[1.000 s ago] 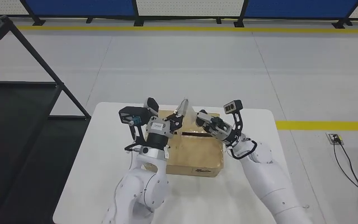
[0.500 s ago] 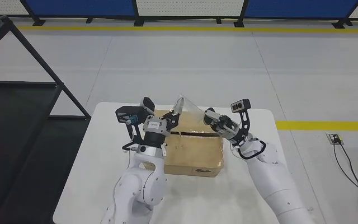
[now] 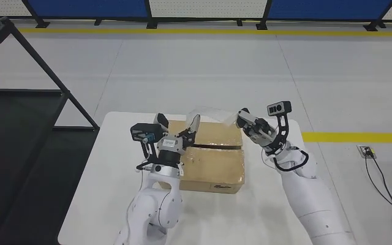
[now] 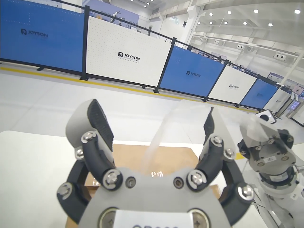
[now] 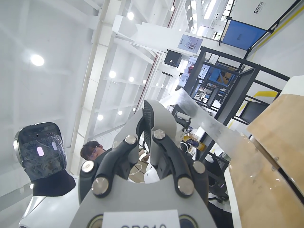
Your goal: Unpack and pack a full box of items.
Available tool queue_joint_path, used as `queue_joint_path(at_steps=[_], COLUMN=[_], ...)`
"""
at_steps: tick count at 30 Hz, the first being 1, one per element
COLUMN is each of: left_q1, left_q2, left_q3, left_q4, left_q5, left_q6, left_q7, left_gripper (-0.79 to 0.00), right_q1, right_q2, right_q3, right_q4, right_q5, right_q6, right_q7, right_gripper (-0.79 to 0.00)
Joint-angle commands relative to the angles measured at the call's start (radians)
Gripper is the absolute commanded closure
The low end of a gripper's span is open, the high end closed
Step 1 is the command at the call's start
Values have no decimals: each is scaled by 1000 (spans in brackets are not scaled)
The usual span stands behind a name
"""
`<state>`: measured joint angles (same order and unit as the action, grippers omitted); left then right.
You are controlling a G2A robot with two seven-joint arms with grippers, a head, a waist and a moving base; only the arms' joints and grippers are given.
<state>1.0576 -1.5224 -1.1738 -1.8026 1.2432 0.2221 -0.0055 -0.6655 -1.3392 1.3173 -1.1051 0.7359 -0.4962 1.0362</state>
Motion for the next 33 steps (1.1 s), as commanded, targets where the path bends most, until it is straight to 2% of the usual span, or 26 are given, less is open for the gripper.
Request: queue_joint_path(at_steps=[1,7,14,18,23,27,33], left_q1=[14,85,191,230,266,280,280], left_q2=[1,5,12,16,18,19,19], left_q3=[-7,-53,-172,-244,-297,-306,-306], left_q4=[-3,-49,-122,-117,-104,-98,-98], left_q5=[-8,-61,-224,-301,-414,-437,-437], left_q6=[-8,-36,-48,-48,-72,-80,-80], left_q7=[4,33,65,72,49,37,37], left_gripper=[-785,-785,-785,-785,-785,-785,-785], right_q1=[-8,-31,-50,-53,-51,-36,-36], right_q2=[4,15,26,29,29,30,30], right_q3=[9,31,50,42,18,-7,-7], right_q4=[-38,-163,-328,-409,-469,-497,-497], right_q5=[-21,-87,-178,-224,-262,-324,-324], right_q6=[12,55,126,176,225,317,317], right_q7=[-15,-70,-139,-183,-229,-282,-282], right_gripper=[0,0,0,0,0,0,0])
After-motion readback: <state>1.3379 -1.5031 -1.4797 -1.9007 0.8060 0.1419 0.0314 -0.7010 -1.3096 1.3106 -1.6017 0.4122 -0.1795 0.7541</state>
